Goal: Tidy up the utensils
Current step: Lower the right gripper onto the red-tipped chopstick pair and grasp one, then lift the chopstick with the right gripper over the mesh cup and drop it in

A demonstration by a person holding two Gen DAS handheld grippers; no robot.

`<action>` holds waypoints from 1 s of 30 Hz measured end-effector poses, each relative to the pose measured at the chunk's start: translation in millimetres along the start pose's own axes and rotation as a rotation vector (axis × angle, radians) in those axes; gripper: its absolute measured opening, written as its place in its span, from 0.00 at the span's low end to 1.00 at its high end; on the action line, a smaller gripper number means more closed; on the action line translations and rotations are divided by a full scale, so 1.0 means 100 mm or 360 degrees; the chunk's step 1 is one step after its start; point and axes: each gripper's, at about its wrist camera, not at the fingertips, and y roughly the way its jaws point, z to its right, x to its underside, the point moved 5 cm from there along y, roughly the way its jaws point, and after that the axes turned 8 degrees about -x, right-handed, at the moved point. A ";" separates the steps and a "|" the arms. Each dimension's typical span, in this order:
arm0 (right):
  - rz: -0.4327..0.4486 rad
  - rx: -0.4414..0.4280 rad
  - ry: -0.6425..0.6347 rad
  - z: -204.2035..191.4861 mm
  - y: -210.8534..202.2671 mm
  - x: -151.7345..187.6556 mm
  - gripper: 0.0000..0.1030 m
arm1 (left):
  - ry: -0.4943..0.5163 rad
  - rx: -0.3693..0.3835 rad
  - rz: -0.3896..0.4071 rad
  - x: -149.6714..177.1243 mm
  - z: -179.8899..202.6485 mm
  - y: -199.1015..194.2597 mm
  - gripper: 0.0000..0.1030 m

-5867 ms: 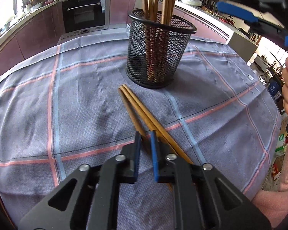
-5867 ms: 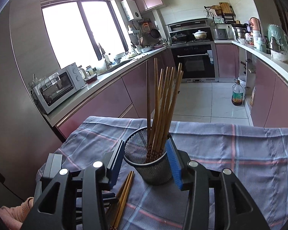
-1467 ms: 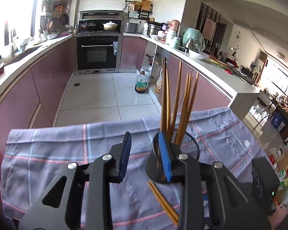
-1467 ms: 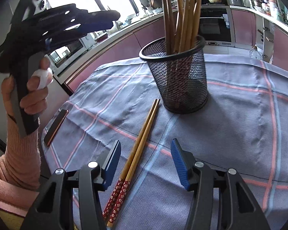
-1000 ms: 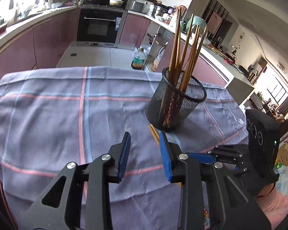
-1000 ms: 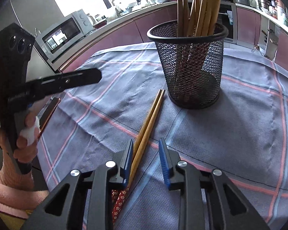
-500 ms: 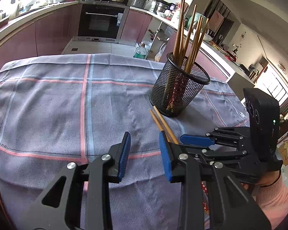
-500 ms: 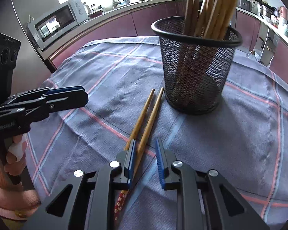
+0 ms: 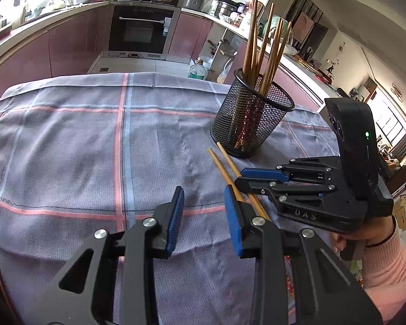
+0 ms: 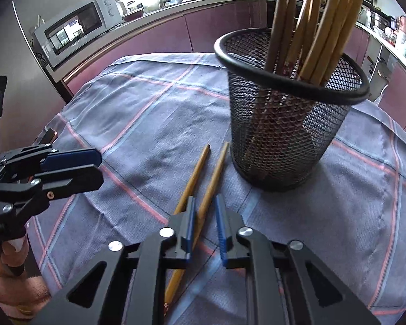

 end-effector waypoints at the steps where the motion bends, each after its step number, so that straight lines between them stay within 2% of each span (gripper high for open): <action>1: 0.0001 0.0001 0.0002 0.01 0.00 0.00 0.09 | 0.0005 0.0000 0.0000 0.01 0.01 0.00 0.29; 6: 0.0026 -0.0047 0.0013 0.01 -0.05 0.03 0.05 | 0.0023 -0.0005 -0.0006 0.03 0.05 0.02 0.29; 12: 0.0115 -0.0107 -0.0003 -0.03 -0.28 0.05 0.05 | 0.0039 -0.0001 -0.0019 0.05 0.09 0.05 0.29; 19: 0.0265 -0.0163 -0.0073 -0.14 -0.68 0.03 0.05 | 0.0059 0.0009 -0.0035 0.07 0.15 0.08 0.29; 30: 0.0495 -0.0169 -0.0096 -0.17 -1.22 0.01 0.05 | 0.0109 0.0028 -0.0081 0.13 0.30 0.15 0.29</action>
